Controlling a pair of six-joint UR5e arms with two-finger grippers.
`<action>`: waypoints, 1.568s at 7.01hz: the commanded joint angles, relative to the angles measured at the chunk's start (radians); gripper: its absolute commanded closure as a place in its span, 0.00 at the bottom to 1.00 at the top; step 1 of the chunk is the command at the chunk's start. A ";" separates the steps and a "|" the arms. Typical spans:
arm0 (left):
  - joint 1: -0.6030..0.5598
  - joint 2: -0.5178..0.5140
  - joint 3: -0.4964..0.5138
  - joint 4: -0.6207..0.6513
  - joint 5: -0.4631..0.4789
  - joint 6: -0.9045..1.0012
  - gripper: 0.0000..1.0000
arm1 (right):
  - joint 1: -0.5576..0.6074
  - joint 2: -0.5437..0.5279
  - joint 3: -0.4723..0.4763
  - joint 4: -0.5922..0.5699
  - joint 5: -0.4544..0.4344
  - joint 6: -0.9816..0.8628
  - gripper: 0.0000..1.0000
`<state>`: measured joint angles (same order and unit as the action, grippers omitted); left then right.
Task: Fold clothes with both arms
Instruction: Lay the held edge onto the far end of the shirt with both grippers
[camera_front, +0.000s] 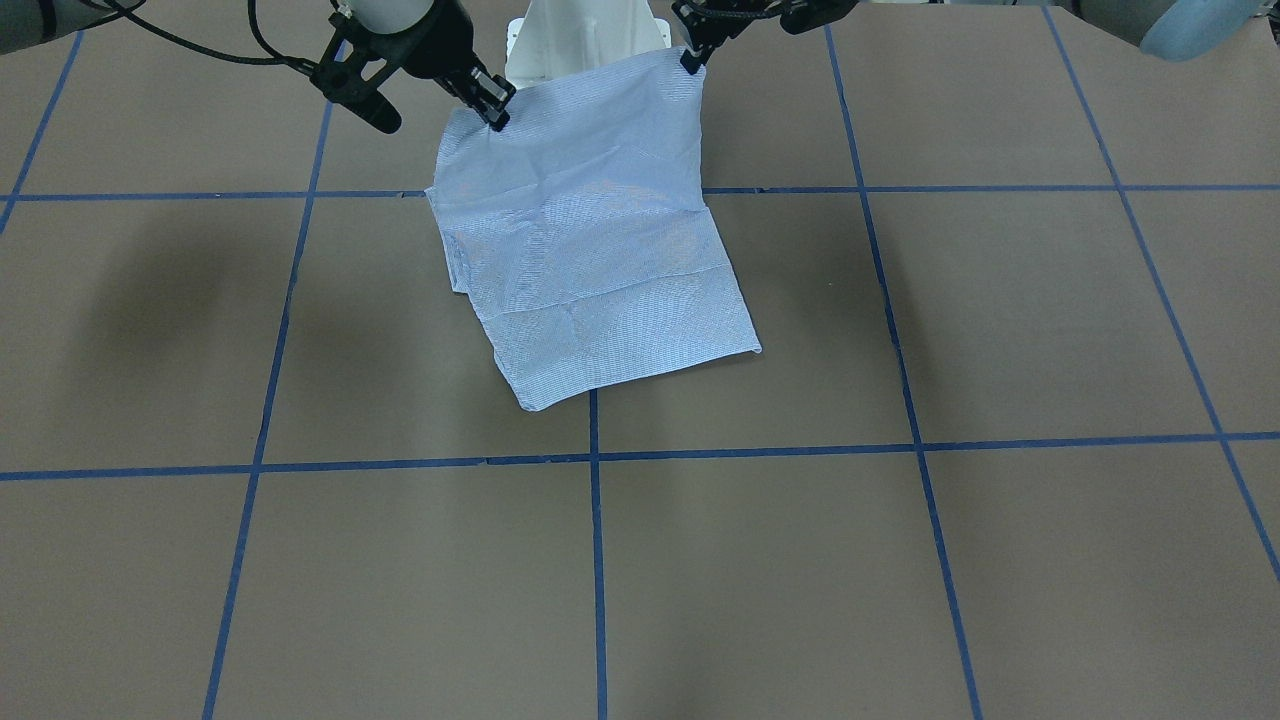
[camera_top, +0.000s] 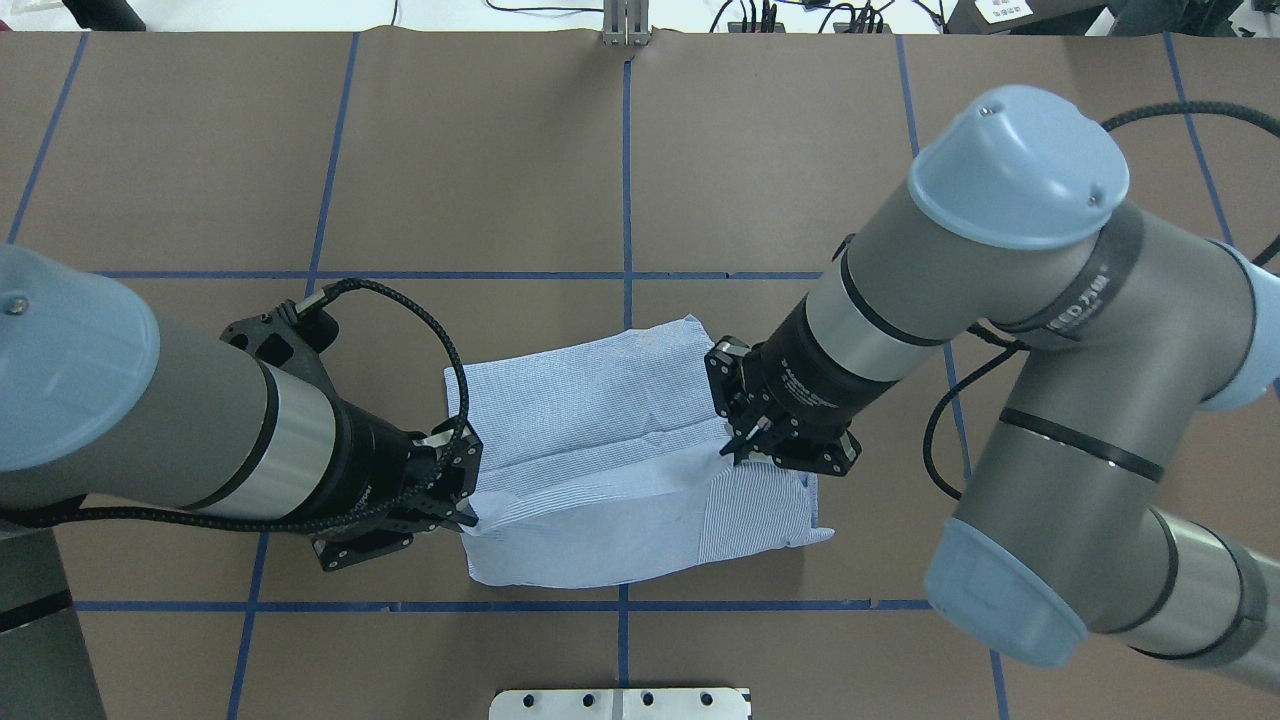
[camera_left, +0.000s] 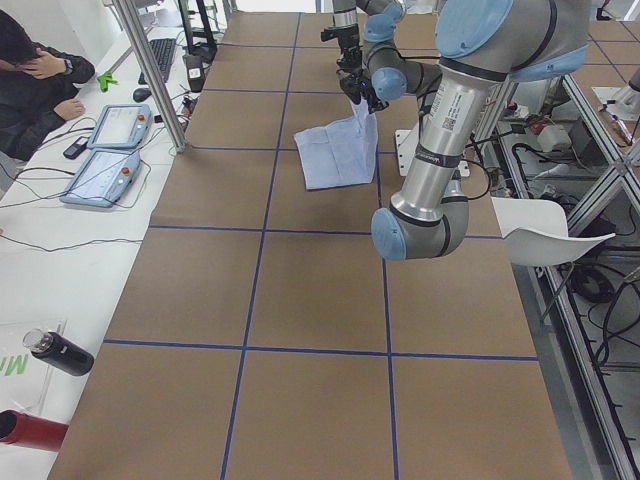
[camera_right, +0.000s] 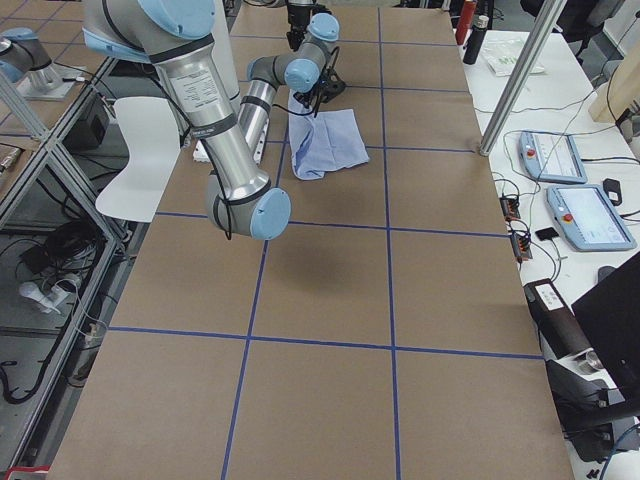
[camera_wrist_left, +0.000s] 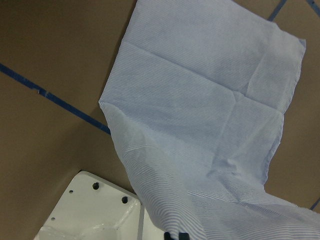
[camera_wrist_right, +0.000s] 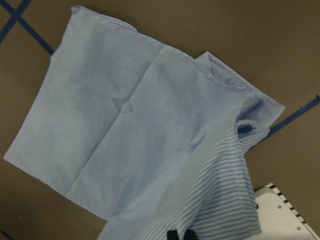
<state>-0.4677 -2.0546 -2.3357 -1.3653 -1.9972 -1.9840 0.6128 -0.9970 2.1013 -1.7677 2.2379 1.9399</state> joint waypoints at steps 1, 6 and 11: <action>-0.032 0.011 0.045 0.012 0.001 0.002 1.00 | 0.019 0.070 -0.125 0.007 -0.075 -0.088 1.00; -0.057 -0.002 0.235 -0.078 0.006 -0.003 1.00 | 0.019 0.198 -0.412 0.156 -0.113 -0.102 1.00; -0.158 -0.004 0.399 -0.197 0.008 0.002 1.00 | 0.018 0.236 -0.563 0.157 -0.121 -0.108 1.00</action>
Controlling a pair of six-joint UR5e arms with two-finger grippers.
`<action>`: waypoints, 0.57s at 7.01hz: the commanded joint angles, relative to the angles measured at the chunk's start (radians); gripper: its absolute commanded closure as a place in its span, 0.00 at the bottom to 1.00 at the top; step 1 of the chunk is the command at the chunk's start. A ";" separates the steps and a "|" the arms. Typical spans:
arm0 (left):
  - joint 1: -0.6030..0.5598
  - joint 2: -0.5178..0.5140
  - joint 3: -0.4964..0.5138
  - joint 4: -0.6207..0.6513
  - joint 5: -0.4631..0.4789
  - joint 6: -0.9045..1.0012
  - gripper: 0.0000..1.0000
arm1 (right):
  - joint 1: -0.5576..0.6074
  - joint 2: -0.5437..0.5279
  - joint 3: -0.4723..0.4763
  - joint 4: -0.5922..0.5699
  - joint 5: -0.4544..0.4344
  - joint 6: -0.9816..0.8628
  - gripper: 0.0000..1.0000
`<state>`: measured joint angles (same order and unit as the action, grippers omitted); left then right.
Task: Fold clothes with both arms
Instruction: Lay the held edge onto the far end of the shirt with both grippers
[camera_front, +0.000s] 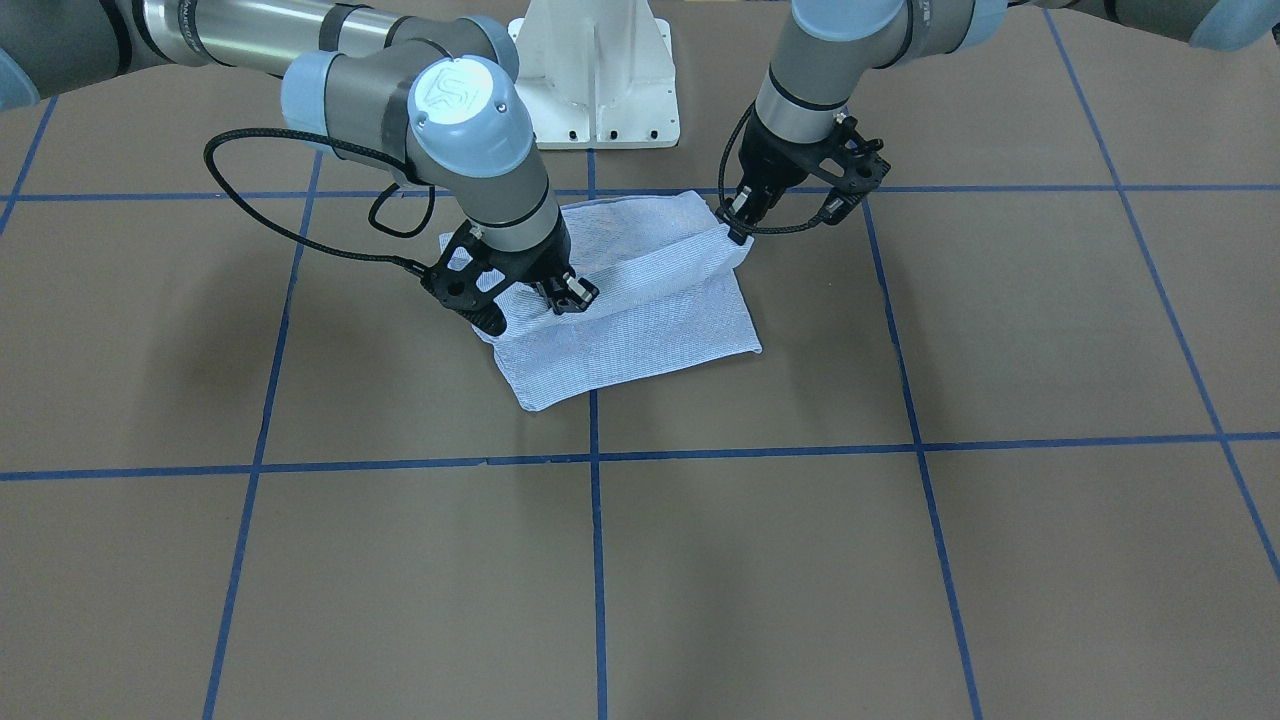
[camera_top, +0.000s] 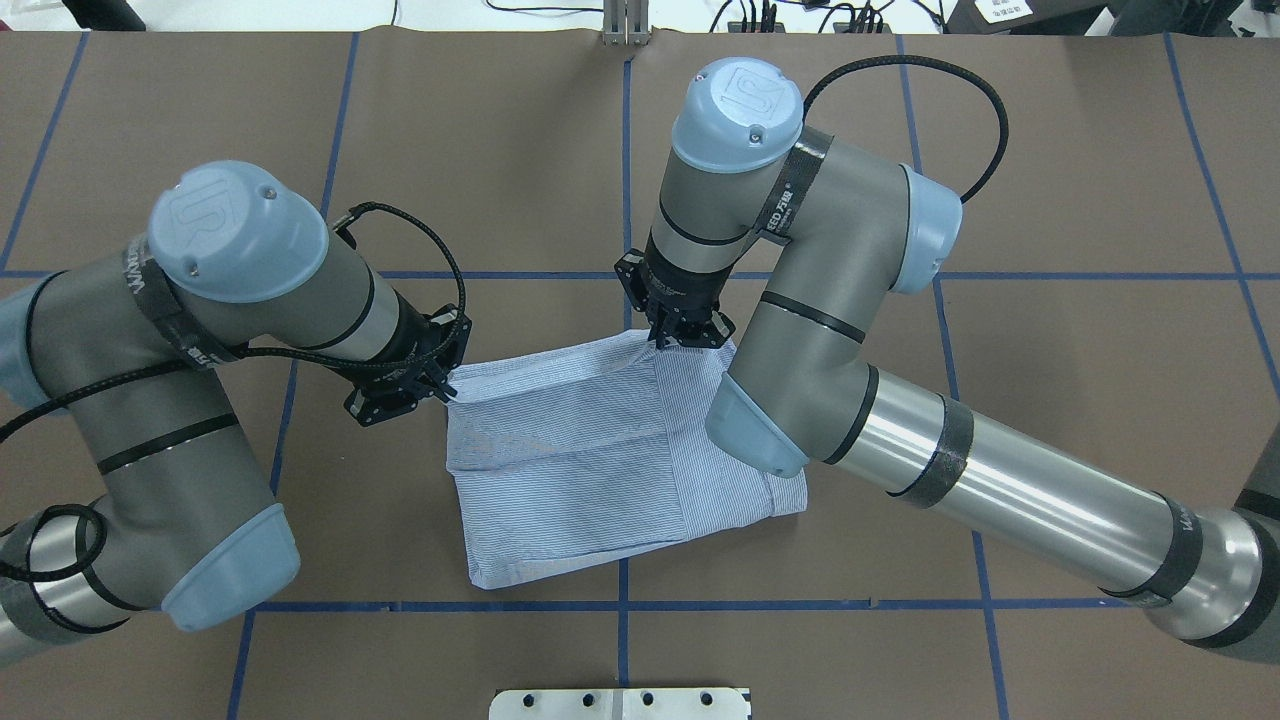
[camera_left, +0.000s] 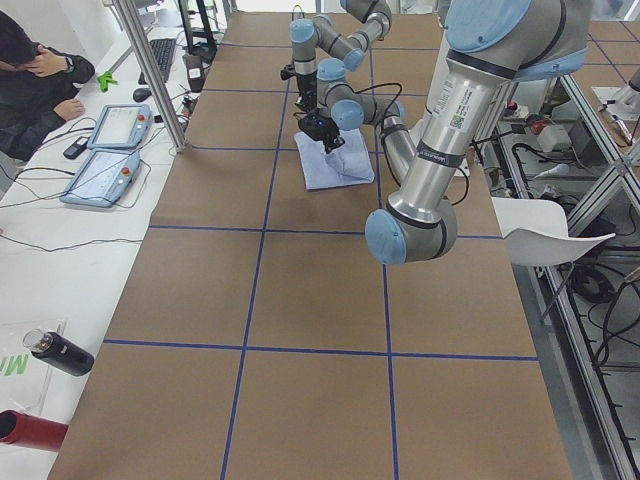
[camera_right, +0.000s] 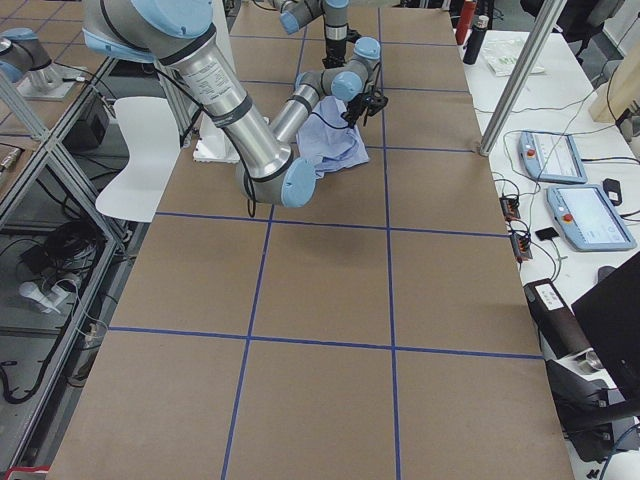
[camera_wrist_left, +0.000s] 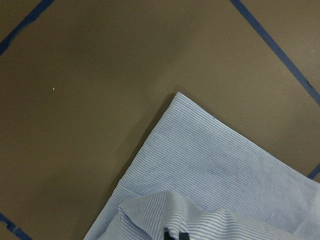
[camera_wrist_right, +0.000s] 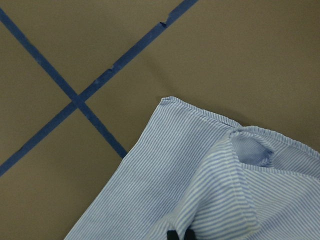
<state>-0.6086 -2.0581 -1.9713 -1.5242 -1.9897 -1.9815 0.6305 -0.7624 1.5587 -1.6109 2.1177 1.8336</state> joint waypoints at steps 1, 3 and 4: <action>-0.017 -0.014 0.099 -0.110 0.000 -0.006 1.00 | 0.000 0.002 -0.037 0.018 -0.002 -0.004 1.00; -0.016 -0.016 0.129 -0.131 0.005 -0.002 0.01 | 0.000 -0.002 -0.077 0.127 -0.002 0.006 0.00; -0.017 -0.014 0.129 -0.128 0.005 -0.003 0.00 | 0.006 -0.003 -0.078 0.132 -0.007 -0.002 0.00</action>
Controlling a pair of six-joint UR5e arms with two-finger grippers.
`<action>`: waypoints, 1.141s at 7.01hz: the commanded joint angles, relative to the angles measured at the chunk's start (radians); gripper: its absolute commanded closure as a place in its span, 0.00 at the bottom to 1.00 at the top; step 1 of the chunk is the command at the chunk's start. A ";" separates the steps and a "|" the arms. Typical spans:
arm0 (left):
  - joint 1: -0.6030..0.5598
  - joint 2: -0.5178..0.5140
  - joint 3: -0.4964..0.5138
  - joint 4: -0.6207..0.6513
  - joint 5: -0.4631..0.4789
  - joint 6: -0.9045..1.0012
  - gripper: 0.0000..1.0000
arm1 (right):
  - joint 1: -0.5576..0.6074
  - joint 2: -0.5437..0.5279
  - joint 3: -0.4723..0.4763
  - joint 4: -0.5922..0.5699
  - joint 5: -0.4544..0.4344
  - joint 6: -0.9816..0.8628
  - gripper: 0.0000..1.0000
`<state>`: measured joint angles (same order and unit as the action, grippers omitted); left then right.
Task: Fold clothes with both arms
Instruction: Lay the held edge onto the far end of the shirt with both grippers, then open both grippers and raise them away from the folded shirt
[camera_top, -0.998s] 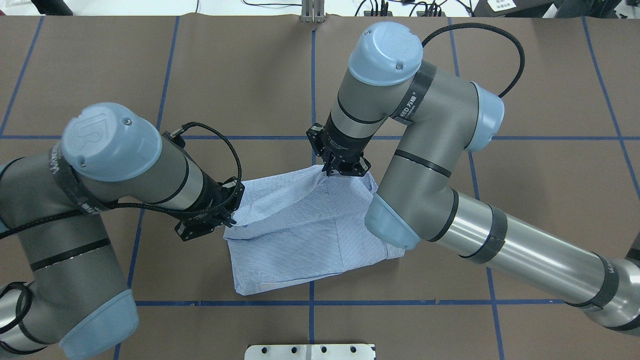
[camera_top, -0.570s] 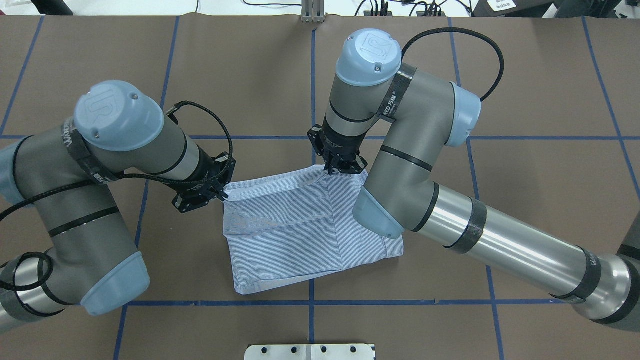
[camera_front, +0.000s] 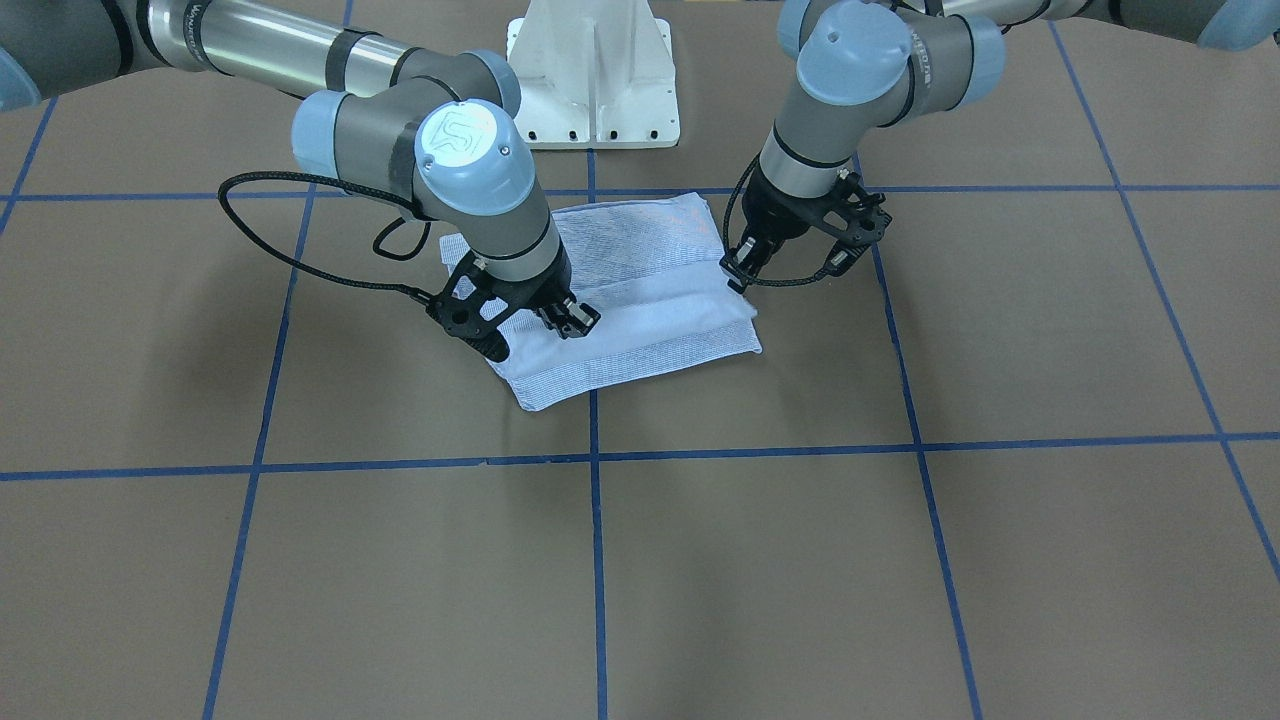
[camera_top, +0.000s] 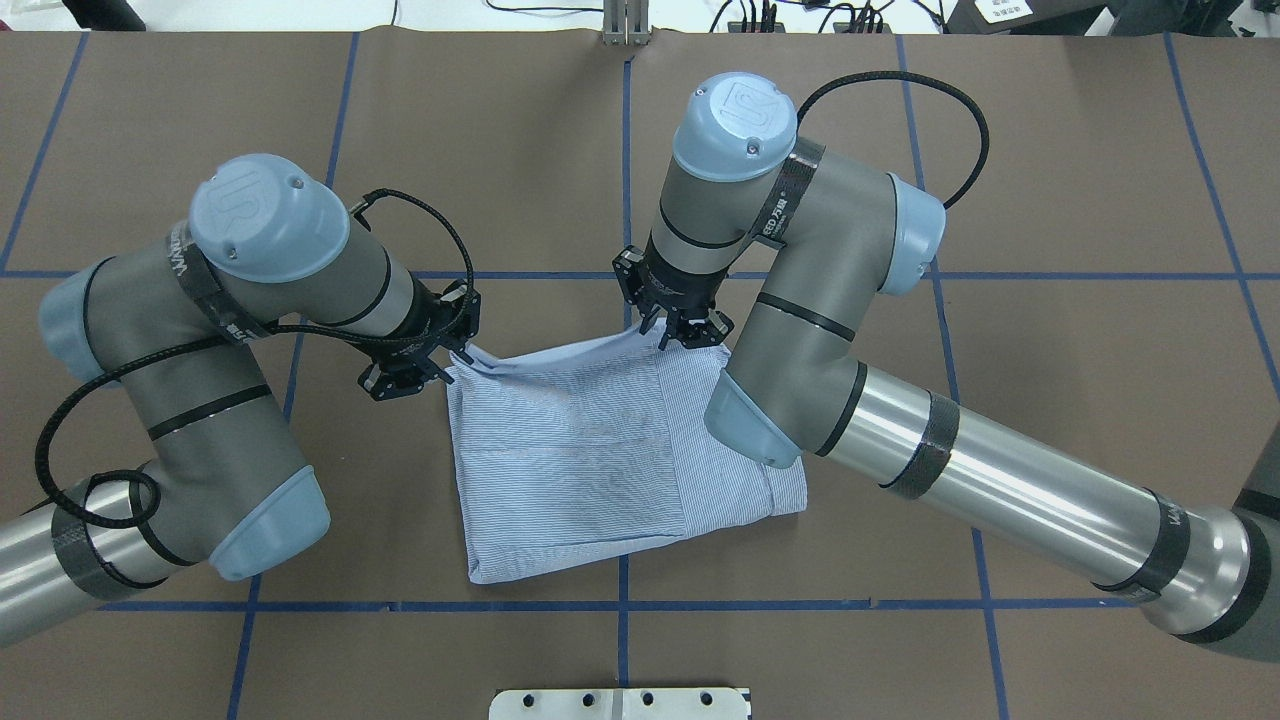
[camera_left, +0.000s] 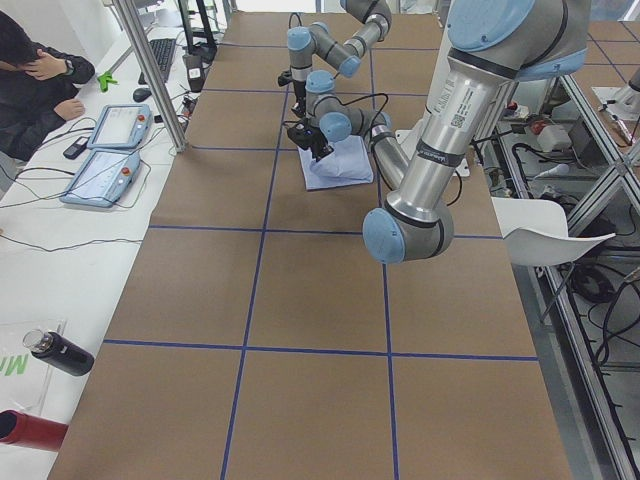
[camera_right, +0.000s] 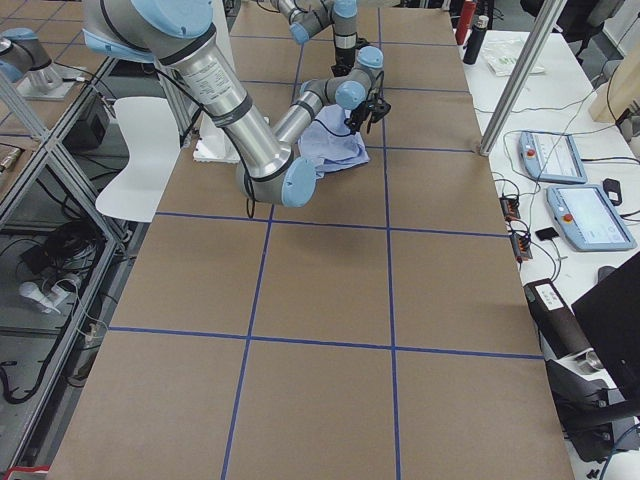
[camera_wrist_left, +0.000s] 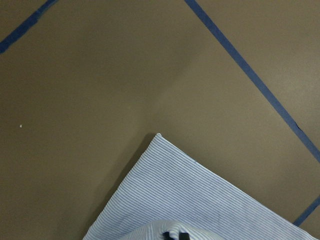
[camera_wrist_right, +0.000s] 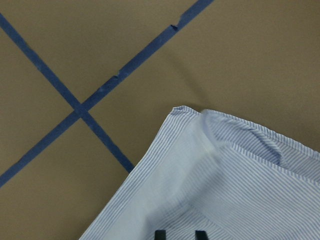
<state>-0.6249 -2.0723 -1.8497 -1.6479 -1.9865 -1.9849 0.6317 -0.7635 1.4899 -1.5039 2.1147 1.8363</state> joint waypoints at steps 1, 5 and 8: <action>-0.009 0.003 0.006 0.000 0.003 0.001 0.00 | 0.022 -0.002 -0.010 0.034 -0.012 -0.008 0.00; -0.096 0.026 -0.032 0.052 0.002 0.157 0.00 | 0.069 -0.025 0.061 0.021 -0.098 -0.180 0.00; -0.220 0.125 -0.130 0.051 0.003 0.574 0.00 | 0.243 -0.107 0.163 -0.184 -0.088 -0.647 0.00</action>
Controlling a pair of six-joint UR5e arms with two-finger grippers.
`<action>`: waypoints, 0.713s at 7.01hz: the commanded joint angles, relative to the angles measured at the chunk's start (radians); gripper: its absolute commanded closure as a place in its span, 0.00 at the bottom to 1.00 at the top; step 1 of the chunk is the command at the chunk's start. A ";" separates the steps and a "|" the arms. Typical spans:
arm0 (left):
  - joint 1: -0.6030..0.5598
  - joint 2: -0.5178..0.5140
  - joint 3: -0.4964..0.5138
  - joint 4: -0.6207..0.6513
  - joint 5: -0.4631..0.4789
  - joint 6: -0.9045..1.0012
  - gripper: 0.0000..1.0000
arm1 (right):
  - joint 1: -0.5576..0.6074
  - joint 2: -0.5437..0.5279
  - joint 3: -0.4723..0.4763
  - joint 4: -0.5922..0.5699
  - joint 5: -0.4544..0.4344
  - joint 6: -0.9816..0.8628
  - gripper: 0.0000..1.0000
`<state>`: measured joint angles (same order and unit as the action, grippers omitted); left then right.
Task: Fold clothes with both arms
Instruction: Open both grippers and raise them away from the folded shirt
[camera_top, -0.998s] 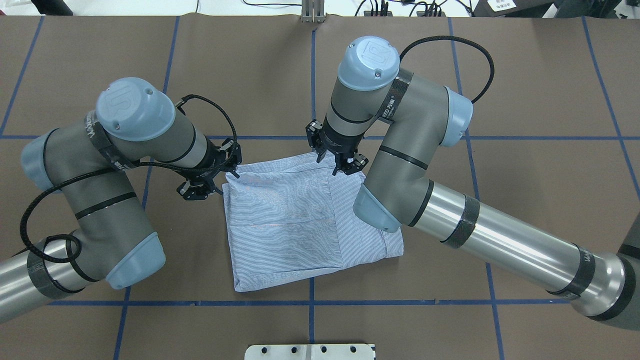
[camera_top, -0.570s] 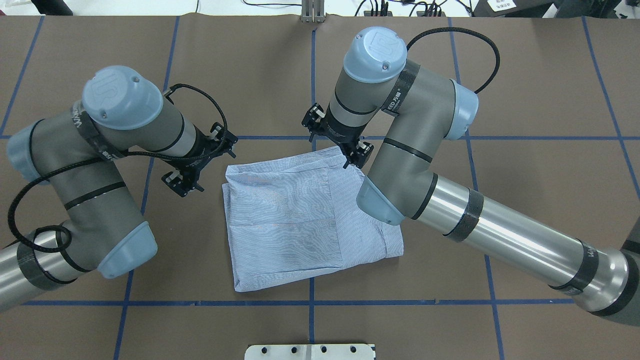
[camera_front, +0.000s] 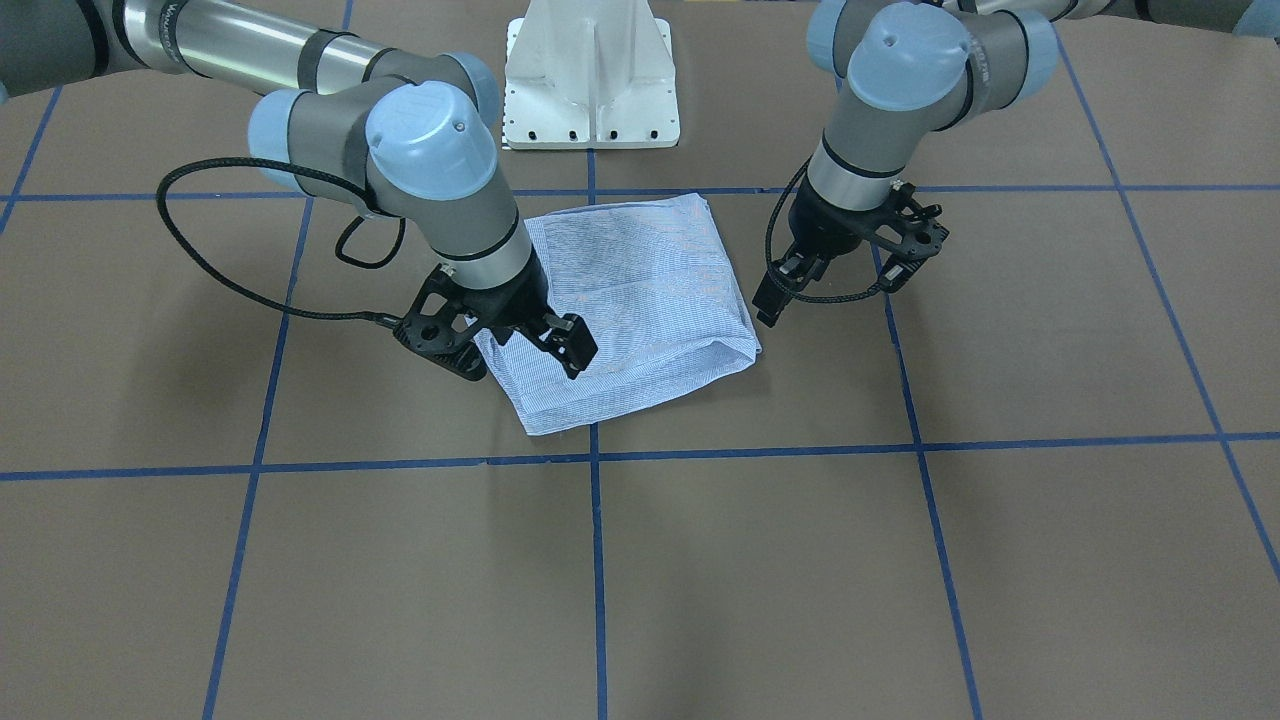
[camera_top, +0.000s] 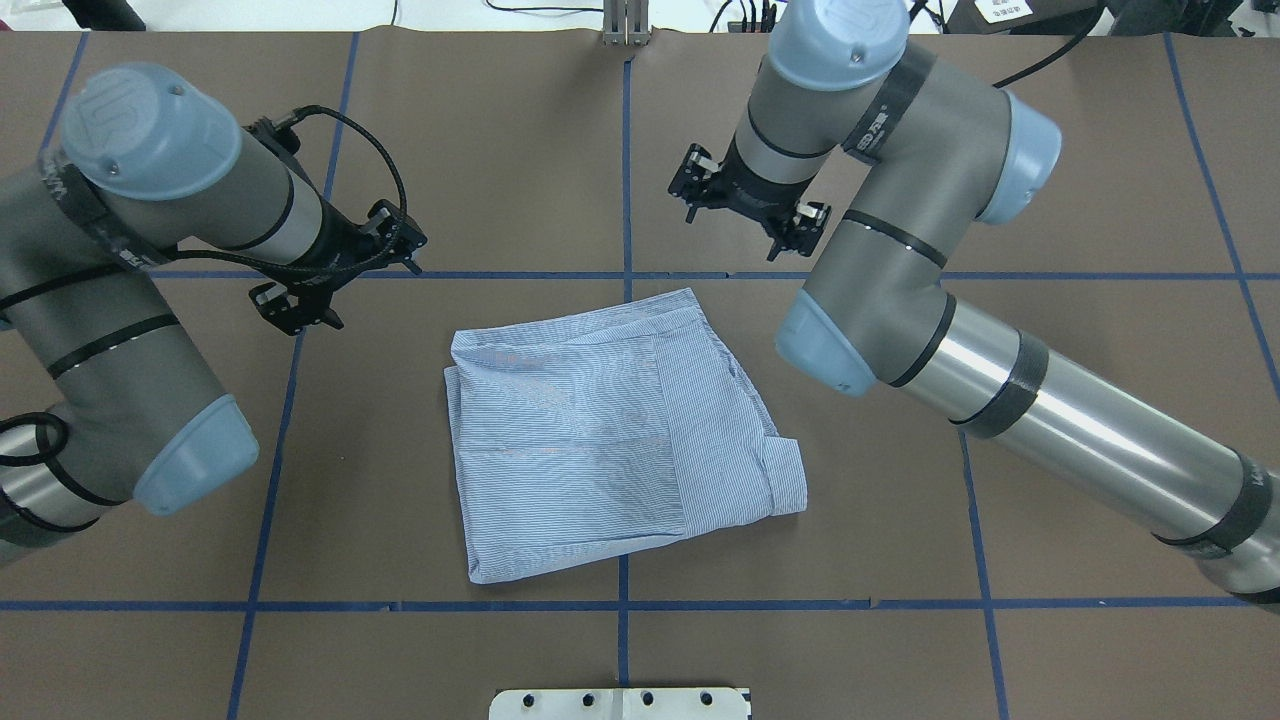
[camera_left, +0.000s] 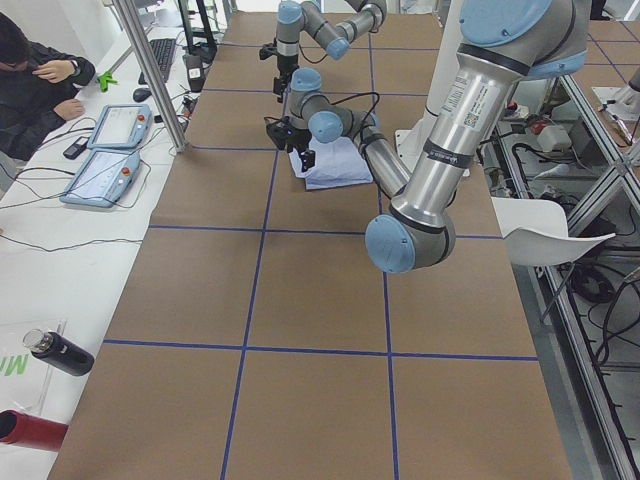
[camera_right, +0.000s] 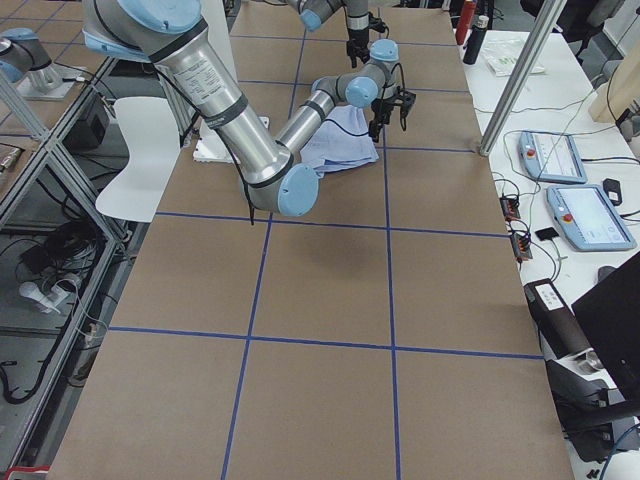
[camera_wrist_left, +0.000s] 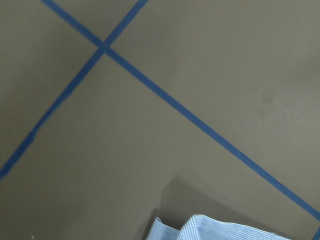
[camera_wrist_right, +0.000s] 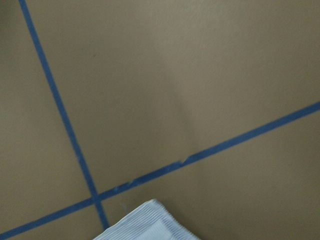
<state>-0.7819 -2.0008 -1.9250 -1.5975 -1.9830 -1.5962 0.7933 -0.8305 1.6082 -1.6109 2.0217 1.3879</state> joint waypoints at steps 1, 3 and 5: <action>-0.124 0.129 -0.078 -0.008 -0.005 0.343 0.00 | 0.151 -0.097 0.073 -0.101 0.009 -0.389 0.00; -0.288 0.201 -0.078 -0.010 -0.016 0.693 0.00 | 0.272 -0.217 0.085 -0.096 0.067 -0.689 0.00; -0.440 0.275 -0.059 -0.010 -0.101 1.027 0.00 | 0.415 -0.327 0.082 -0.096 0.139 -1.001 0.00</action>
<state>-1.1232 -1.7772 -1.9936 -1.6073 -2.0358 -0.7837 1.1187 -1.0875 1.6908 -1.7053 2.1204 0.5806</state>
